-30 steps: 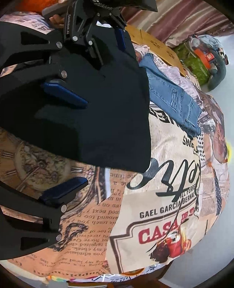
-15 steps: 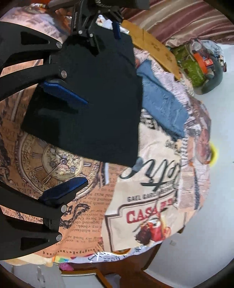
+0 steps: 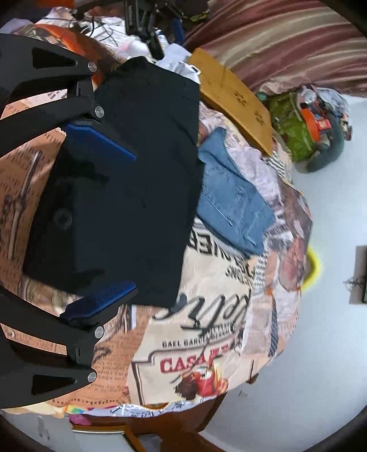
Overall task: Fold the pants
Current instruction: 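Grasp the trousers' end with the left gripper and lift it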
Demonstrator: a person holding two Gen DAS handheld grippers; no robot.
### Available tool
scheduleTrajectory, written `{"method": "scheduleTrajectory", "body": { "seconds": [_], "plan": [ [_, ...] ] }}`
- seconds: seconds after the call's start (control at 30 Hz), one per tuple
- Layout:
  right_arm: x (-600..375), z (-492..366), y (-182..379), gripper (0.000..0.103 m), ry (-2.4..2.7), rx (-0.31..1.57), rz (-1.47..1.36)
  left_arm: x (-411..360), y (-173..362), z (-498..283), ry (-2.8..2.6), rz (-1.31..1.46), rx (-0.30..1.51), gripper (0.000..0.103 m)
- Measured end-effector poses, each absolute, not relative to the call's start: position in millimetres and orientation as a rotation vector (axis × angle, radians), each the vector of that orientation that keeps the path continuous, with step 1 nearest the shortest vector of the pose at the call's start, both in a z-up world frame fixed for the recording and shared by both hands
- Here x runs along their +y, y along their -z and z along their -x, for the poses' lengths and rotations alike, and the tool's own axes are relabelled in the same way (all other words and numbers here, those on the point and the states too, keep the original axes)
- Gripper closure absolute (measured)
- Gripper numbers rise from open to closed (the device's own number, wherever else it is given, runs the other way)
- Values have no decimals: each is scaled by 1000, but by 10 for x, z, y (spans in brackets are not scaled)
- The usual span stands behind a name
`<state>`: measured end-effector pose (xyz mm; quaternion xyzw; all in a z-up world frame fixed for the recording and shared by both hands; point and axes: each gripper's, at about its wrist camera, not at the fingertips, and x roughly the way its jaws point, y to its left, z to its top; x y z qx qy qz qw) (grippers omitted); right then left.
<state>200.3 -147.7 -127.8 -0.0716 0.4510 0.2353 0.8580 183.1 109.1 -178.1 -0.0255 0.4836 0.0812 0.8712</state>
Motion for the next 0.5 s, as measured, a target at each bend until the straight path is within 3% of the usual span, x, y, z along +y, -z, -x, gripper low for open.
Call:
{"method": "scheduleTrajectory", "body": {
  "seconds": [0.33,0.5],
  "plan": [
    [-1056,-2032,1769,19,-527,1097,253,1655,2333,-1564,-113,427,1186,2],
    [-1053,-2029,1833,12,-539,1115,243,1683,2613,-1486,-37,611,1255,2]
  ]
}}
